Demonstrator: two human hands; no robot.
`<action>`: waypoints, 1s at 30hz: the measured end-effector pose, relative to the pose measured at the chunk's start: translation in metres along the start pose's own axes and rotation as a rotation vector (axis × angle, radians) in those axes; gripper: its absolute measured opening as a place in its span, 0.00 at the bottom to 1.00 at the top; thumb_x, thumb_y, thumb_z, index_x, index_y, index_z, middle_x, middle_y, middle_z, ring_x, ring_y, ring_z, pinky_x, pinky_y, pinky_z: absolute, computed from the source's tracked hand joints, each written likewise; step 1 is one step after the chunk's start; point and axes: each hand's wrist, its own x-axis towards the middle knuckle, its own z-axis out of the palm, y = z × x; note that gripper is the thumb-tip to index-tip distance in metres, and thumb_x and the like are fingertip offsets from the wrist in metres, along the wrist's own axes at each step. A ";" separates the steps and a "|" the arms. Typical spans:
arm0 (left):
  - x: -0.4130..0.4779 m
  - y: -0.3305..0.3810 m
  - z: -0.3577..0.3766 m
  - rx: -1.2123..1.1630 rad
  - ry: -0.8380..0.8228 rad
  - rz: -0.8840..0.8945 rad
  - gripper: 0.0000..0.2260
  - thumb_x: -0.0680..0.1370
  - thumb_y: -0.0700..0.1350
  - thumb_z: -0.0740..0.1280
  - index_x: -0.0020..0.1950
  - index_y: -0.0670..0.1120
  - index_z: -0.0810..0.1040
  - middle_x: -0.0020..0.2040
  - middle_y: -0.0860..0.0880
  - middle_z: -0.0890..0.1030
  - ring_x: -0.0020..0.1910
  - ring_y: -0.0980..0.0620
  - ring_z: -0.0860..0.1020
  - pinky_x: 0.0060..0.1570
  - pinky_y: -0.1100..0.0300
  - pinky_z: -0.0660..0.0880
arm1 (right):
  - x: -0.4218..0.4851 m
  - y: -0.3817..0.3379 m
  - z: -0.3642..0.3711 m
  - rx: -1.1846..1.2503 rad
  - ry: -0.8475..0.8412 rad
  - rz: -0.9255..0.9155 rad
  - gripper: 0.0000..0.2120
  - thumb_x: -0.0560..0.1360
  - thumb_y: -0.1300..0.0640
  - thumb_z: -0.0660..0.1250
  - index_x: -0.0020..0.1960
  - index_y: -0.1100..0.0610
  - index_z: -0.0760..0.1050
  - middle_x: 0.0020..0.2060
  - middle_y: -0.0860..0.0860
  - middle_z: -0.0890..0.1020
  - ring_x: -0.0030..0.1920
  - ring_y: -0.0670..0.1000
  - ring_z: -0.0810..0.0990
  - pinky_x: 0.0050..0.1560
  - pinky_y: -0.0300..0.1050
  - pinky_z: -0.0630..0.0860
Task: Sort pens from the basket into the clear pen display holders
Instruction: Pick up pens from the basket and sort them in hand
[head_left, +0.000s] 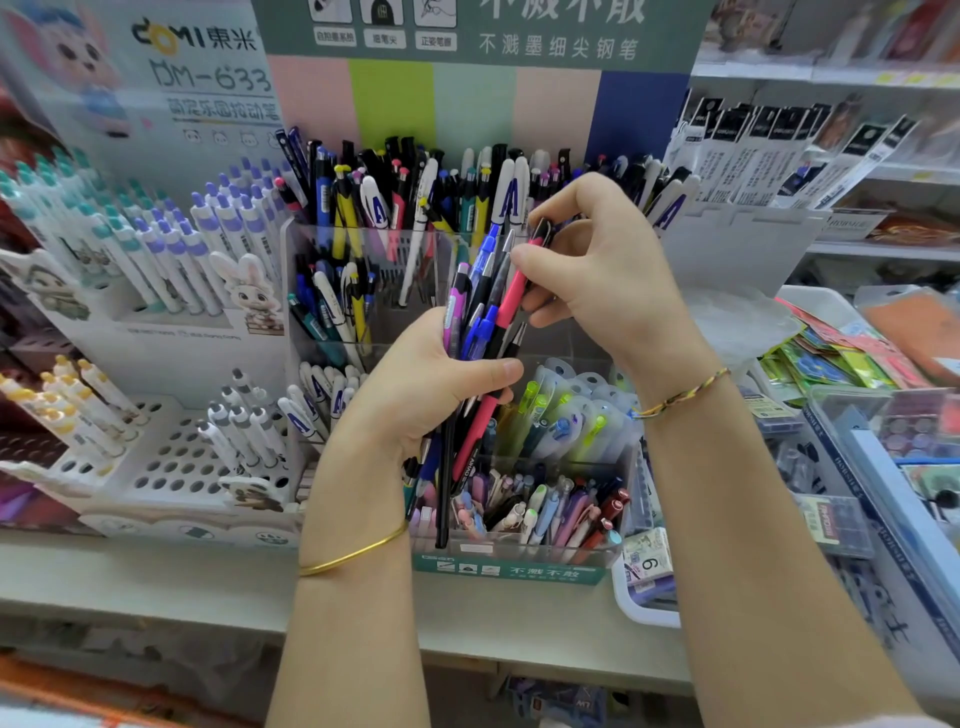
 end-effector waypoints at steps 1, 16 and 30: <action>0.000 0.000 0.000 -0.005 0.007 0.001 0.13 0.74 0.34 0.71 0.57 0.38 0.75 0.51 0.35 0.82 0.37 0.52 0.83 0.38 0.64 0.79 | 0.000 0.000 -0.001 -0.006 -0.008 0.000 0.11 0.75 0.65 0.67 0.55 0.63 0.69 0.39 0.63 0.80 0.32 0.56 0.81 0.31 0.48 0.81; 0.001 -0.004 -0.014 0.086 -0.102 -0.041 0.10 0.74 0.35 0.71 0.53 0.38 0.75 0.39 0.44 0.81 0.35 0.53 0.82 0.37 0.65 0.77 | 0.007 0.006 0.005 -0.294 -0.144 -0.020 0.08 0.78 0.55 0.65 0.43 0.59 0.72 0.32 0.50 0.74 0.29 0.45 0.72 0.26 0.32 0.71; -0.002 -0.011 -0.007 -0.098 -0.127 -0.032 0.07 0.75 0.35 0.70 0.47 0.47 0.79 0.36 0.51 0.83 0.35 0.52 0.83 0.37 0.63 0.79 | -0.015 0.025 0.022 0.261 -0.037 0.275 0.09 0.72 0.64 0.71 0.49 0.59 0.74 0.37 0.57 0.79 0.28 0.47 0.73 0.26 0.39 0.69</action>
